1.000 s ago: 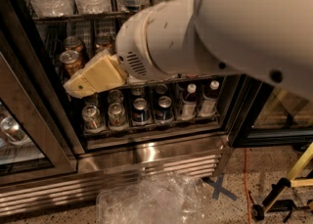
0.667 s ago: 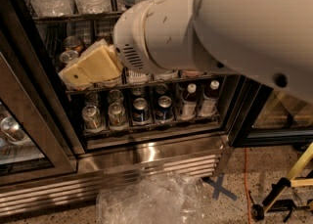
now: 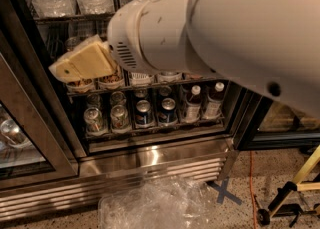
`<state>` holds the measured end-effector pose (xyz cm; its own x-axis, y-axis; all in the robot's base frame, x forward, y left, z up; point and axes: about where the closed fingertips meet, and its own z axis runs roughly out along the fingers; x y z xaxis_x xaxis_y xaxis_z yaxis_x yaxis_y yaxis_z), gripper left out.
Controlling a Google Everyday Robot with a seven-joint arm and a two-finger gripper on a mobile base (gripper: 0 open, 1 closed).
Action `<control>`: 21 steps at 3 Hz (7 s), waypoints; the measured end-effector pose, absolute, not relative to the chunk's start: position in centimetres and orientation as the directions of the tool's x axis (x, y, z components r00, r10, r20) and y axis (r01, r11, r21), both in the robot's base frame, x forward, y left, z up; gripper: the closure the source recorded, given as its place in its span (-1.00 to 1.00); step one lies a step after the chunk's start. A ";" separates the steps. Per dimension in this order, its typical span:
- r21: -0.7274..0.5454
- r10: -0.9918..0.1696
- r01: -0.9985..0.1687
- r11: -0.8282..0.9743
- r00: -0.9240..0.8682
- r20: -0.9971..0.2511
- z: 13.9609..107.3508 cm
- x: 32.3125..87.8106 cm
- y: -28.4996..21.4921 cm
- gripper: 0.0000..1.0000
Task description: Pick redbull can from top shelf of fridge
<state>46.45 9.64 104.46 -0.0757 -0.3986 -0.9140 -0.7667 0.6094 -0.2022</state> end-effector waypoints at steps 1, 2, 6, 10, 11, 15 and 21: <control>-0.095 -0.280 -0.729 0.678 -0.137 -0.950 102.1 48.3 10.2 -1.00; -0.035 -0.185 -0.665 0.746 -0.157 -0.970 100.1 50.2 10.0 -1.00; -0.058 -0.047 -0.288 0.956 0.046 -0.998 102.3 55.7 6.3 -1.00; -0.103 -0.081 -0.119 0.987 0.176 -0.981 107.6 57.7 4.8 -0.63; -0.094 -0.074 -0.113 0.989 0.170 -0.983 107.4 57.7 4.9 -0.38; -0.130 -0.112 -0.097 0.987 0.169 -0.979 106.1 62.2 5.2 -0.24; -0.176 -0.156 -0.097 0.980 0.189 -0.970 108.4 68.8 5.1 -0.42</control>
Offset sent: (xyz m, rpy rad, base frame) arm 0.1098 -0.0258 -0.0290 0.4539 -0.1793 -0.4520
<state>68.75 5.13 108.44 0.1889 -0.1558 -0.9696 -0.0972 0.9795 -0.1763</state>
